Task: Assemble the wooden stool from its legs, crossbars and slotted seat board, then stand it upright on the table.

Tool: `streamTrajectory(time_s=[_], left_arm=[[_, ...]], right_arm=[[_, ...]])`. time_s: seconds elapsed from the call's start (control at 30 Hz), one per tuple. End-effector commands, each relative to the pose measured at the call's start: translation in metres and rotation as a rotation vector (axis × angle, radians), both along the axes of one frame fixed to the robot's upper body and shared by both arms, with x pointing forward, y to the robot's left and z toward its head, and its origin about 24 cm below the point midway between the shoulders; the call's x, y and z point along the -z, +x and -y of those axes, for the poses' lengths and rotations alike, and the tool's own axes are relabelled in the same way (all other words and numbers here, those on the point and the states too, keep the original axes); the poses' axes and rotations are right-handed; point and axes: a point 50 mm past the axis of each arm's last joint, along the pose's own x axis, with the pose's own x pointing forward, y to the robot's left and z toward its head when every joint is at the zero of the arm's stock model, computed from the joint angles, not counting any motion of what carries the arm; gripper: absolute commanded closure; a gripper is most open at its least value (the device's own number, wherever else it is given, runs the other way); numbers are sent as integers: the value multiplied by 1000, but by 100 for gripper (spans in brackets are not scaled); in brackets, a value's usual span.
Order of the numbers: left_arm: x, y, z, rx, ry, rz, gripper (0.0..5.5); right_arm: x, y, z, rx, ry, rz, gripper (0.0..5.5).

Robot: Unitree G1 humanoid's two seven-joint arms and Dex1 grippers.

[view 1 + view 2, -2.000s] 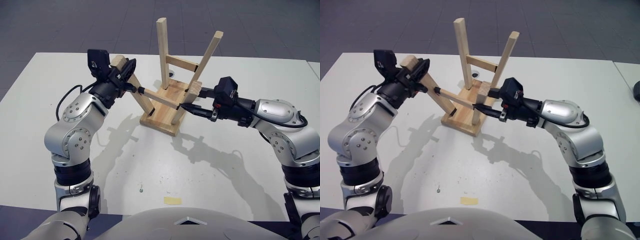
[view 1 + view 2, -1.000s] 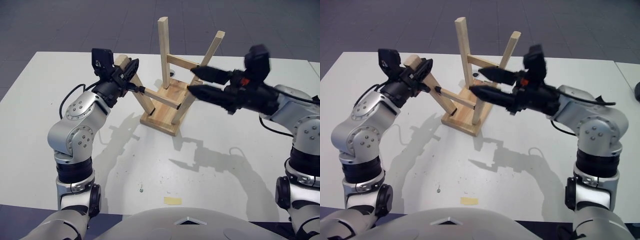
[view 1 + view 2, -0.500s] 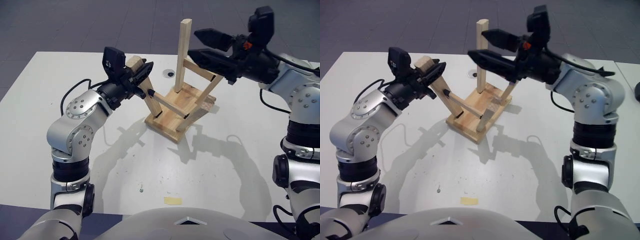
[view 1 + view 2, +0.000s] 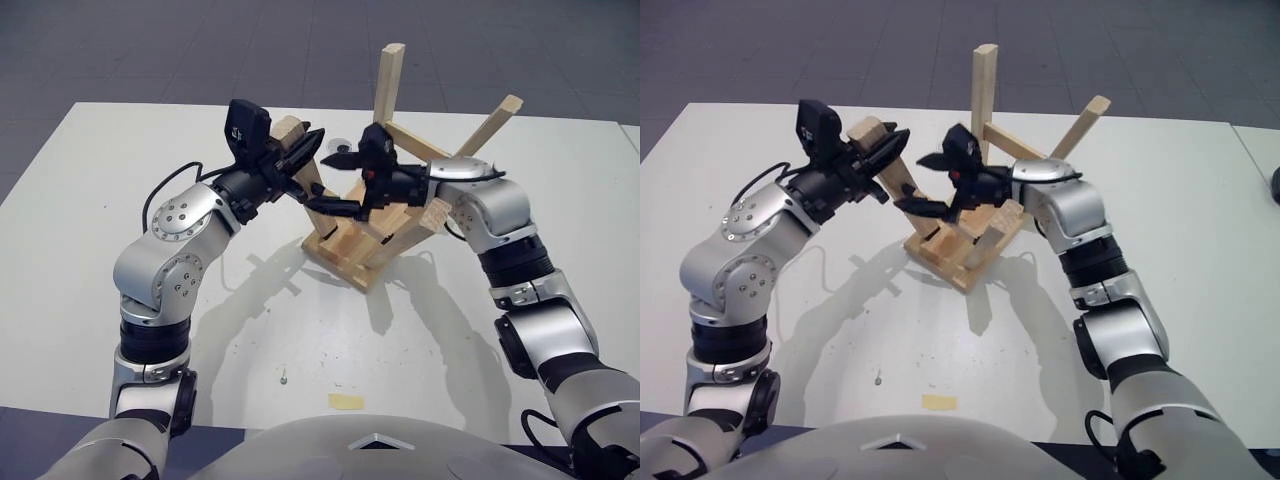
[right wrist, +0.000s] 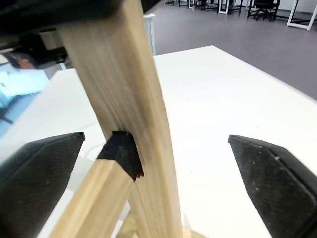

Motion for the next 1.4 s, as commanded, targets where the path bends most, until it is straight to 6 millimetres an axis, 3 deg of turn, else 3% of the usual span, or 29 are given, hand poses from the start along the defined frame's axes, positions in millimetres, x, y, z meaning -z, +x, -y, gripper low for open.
streamTrajectory(time_s=[0.03,0.23,0.37,0.5,0.7,0.83,0.93,0.97,1.07,1.2,1.4], left_arm=[[21,-3,-3,-18,70,-89,446],[23,-5,1,-16,78,-95,446],[23,-5,3,-9,103,-85,446],[25,-6,6,-1,120,-84,446],[34,-6,-6,-87,149,-97,446],[44,-11,-9,-119,173,-114,443],[47,-13,-7,-128,148,-128,442],[45,-13,-7,-135,106,-136,404],[22,-4,-14,-174,-95,-123,354],[-17,-1,-22,-165,-273,-45,281],[-76,-7,-27,-116,-324,129,185]], right_arm=[[53,-4,20,99,-201,-75,10],[58,0,20,157,-219,-103,10],[67,-8,19,119,-217,-163,10],[7,-12,17,-16,209,-253,10],[-81,-11,58,-21,639,-216,10],[-110,-18,65,32,790,-176,10],[-113,-22,64,131,819,-143,10],[-112,-22,64,170,821,-133,10],[-108,-16,68,301,854,-132,10],[-106,-16,71,342,878,-132,10],[-102,-20,71,356,879,-139,10]])
